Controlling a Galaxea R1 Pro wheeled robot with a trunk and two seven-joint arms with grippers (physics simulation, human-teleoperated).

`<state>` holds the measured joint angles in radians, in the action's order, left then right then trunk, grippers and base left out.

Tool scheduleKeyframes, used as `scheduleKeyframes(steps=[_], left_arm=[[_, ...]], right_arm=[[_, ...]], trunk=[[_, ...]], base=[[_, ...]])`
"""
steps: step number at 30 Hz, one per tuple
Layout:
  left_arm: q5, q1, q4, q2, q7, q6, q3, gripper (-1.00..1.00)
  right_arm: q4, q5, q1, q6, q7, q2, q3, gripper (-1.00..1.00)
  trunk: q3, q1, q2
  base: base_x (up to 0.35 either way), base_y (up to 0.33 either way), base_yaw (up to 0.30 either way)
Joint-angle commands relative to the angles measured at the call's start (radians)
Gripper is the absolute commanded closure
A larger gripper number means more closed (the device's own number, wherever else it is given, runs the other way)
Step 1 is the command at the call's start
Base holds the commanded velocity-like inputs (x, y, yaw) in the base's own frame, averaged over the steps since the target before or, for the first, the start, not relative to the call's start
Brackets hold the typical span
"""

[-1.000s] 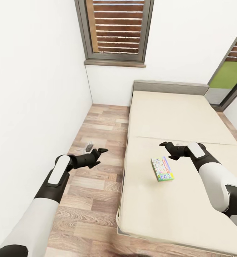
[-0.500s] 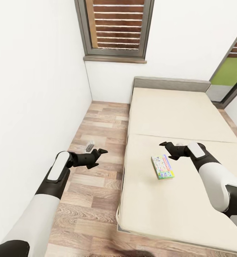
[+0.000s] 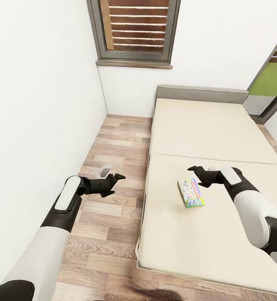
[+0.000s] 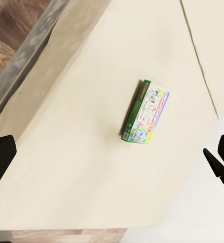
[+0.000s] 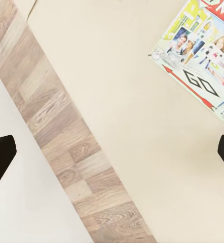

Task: Put all the toys in the child's room - the three board games (two on the bed and one on the table), the two jigsaw puzzles on the table, and the tennis ball on the table - inside the toy box on the table in the child's room.

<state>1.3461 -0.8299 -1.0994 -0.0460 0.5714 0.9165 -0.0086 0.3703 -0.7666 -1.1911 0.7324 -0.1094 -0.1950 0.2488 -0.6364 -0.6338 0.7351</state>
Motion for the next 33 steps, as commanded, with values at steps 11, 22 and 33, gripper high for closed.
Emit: scheduleKeyframes(steps=[11,22,33], left_arm=[[0.007,0.001,-0.010,-0.002,0.014,0.000,-0.002,-1.00],[0.002,0.007,-0.012,-0.003,0.013,-0.002,-0.004,-1.00],[0.001,0.012,-0.012,-0.003,0.011,-0.001,-0.006,-1.00]], right_arm=[[0.001,-0.011,0.000,-0.001,-0.010,-0.002,0.007,-1.00],[0.001,-0.010,-0.001,-0.033,-0.010,-0.004,0.006,-1.00],[0.002,-0.006,-0.008,-0.051,-0.010,-0.005,0.006,-1.00]], trunk=[[-0.019,0.000,0.001],[-0.037,0.000,0.001],[-0.055,0.000,0.001]], base=[[0.000,0.000,0.000],[0.000,0.000,0.000],[0.000,0.000,0.000]])
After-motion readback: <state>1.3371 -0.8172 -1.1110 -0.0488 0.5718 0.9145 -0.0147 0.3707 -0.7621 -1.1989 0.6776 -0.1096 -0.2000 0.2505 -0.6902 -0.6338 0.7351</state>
